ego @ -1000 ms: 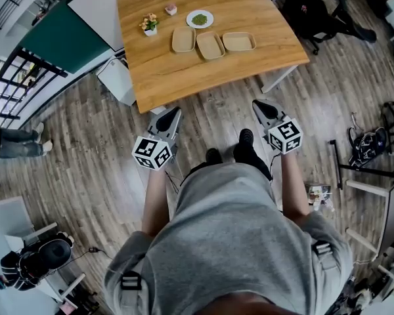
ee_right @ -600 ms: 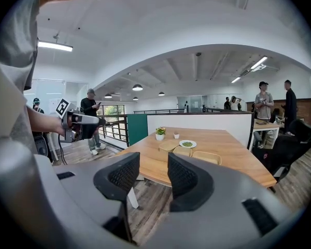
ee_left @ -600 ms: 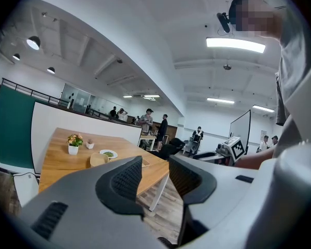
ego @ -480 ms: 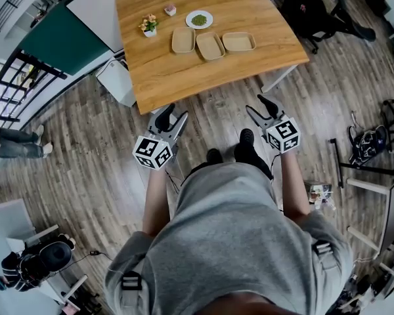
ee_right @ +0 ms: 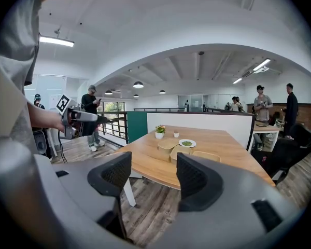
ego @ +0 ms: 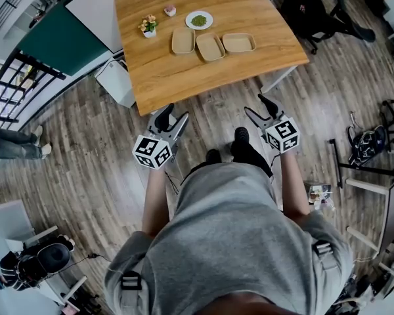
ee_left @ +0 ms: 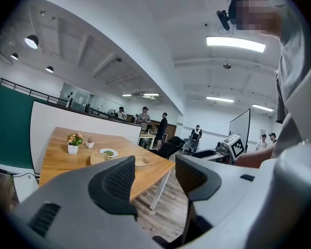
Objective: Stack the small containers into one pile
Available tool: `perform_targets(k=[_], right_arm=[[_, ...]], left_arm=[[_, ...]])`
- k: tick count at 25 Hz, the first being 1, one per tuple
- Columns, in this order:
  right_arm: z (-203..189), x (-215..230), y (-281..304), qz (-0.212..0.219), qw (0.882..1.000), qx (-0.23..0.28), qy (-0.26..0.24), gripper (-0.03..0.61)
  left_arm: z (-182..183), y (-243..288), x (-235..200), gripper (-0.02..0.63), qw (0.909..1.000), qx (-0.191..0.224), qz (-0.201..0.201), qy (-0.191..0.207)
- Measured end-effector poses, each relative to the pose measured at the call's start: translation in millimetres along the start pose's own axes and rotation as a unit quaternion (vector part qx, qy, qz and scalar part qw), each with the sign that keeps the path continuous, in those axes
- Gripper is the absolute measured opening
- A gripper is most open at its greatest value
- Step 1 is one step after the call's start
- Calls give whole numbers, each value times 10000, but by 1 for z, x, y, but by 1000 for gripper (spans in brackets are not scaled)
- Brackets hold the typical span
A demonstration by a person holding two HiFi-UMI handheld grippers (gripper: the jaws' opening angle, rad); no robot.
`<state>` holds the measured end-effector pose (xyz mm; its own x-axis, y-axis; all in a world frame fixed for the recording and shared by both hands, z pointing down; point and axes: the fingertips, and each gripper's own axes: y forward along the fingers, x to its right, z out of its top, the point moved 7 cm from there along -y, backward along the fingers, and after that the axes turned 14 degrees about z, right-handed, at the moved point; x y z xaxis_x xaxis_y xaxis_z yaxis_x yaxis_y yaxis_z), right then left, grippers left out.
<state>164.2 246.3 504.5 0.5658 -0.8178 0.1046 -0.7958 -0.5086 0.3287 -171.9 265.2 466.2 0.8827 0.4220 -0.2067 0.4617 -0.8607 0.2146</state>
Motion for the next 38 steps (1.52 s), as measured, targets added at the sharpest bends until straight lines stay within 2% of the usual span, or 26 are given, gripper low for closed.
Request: perform_targets(k=[14,20,31,38], right_arm=[[3,36,17,217,9998,42,10,281],[3,70,23,263,9996,-2,64,278],[1,144,20,222,9994,-119,254,273],[12,196,30,363,9989,-181,253,262]], left_arm=[[5,25,-2,247,9999,-62,133,28],[9,59,1,247,9997,-153,171,10],[29,142,21,247,9995,-302,-35,40],[43,183,19,247,9994,-308,134,-13]])
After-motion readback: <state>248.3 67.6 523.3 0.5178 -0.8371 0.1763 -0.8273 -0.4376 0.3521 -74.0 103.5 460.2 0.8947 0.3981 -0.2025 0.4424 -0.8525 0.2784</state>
